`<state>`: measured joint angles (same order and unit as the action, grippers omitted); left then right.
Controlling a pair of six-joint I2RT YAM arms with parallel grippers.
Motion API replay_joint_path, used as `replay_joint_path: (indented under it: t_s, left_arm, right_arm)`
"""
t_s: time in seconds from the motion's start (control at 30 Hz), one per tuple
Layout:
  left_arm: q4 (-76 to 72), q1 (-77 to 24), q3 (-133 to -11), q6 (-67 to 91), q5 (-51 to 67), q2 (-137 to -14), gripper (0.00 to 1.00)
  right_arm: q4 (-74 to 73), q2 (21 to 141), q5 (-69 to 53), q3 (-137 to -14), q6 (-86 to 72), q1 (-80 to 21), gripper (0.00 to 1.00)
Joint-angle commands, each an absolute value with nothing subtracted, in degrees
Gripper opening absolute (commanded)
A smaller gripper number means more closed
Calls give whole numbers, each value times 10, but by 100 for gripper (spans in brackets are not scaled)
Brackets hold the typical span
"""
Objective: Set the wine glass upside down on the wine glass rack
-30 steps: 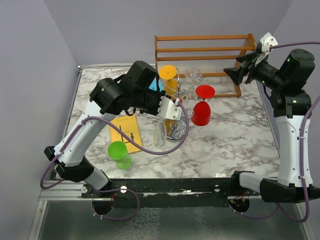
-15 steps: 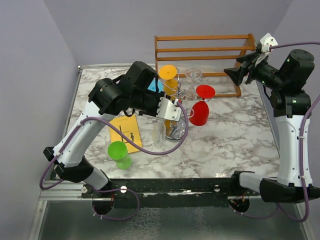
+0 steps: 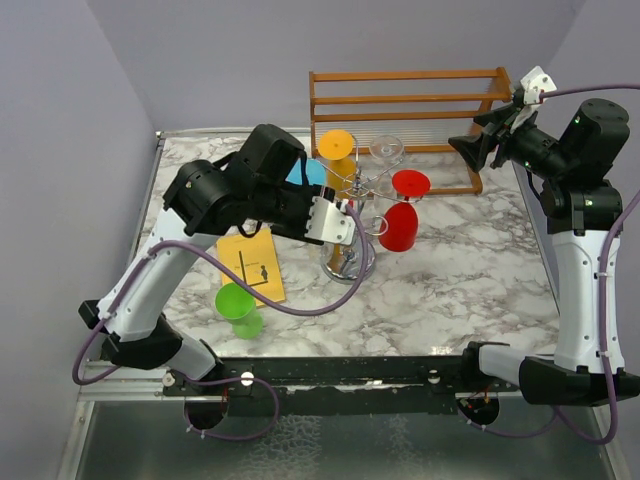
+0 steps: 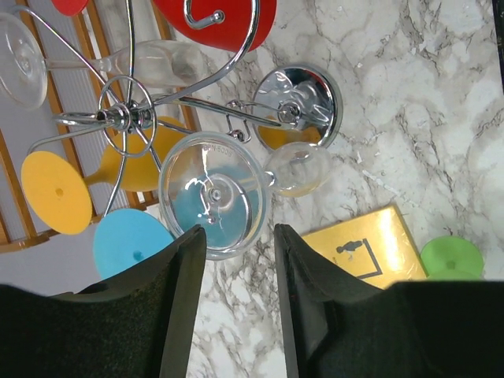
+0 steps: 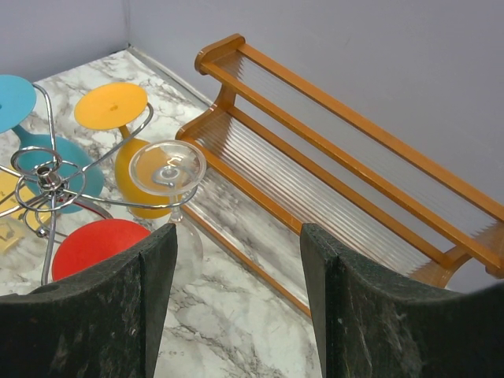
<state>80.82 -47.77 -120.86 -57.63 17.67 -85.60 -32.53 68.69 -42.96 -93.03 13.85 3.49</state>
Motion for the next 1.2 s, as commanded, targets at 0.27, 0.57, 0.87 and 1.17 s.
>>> replay_joint_path:
  t_s: [0.27,0.57,0.87,1.17]
  left_arm:
    - [814,-444,-1198,-517,173,-786,61]
    - [812,-281,-1071,-482,179,-683,89]
    - [802,-99,-895,-435,205,-586,89]
    - [798,-58,-779,-424,227,-558,89]
  right_arm:
    - [-321,682,-400,-928,171,44,64]
    - [-340,668,-328,-906,240,51,67]
    - [-356,664,-294,-903,254,56,70]
    - [-373,625,-236,-829,271,84,89]
